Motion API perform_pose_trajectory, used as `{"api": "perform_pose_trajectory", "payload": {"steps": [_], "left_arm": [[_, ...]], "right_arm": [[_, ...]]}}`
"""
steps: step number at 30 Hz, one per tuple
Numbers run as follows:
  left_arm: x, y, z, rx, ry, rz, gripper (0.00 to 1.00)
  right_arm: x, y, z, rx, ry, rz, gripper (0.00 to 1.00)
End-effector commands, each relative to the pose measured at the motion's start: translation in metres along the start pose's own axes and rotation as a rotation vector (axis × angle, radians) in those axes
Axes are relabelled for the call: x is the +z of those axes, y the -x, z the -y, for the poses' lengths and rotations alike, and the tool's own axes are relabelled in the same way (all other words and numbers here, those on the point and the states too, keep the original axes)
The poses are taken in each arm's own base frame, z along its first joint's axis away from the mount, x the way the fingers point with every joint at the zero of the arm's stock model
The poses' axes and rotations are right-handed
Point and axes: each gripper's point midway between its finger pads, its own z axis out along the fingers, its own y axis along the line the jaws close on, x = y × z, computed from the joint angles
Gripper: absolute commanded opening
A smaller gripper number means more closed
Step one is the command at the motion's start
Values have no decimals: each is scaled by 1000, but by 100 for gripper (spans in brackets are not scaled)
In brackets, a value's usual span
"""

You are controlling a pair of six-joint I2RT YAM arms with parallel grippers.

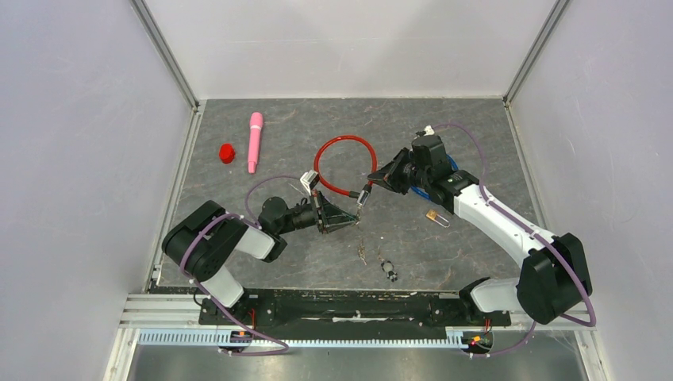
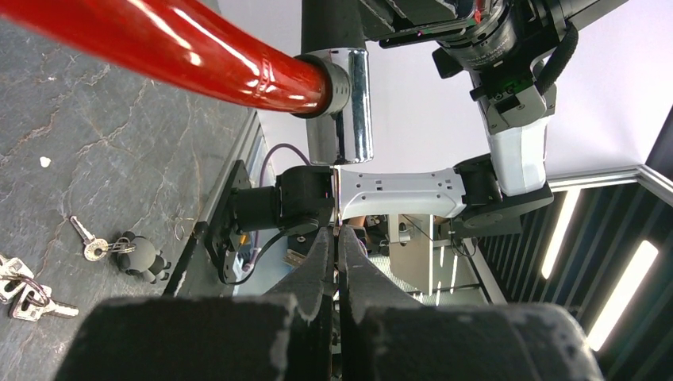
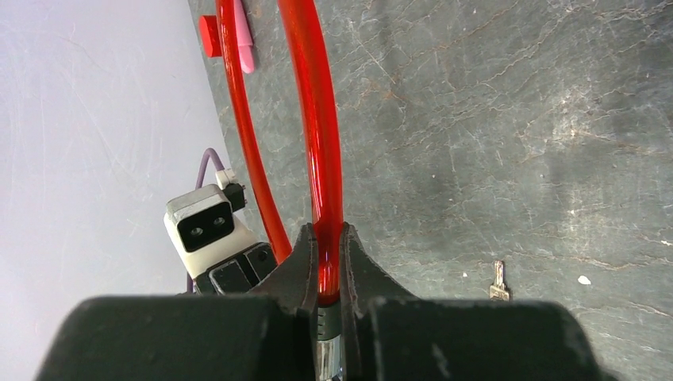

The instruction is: Unlock with the key

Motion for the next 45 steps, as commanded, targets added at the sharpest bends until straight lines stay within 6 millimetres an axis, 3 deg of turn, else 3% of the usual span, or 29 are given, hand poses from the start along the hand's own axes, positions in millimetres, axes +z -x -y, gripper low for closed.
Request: {"api": "perform_pose_trajectory", "payload": {"steps": [1,45], "left_arm": [[3,-1,30,61,-95,-23,2],[2,-3,36,86,-112,-31,2]], "right_arm": [[-16,13,-44,-46,157,42,0],[-26,14,-54,-110,224,28,0]]}}
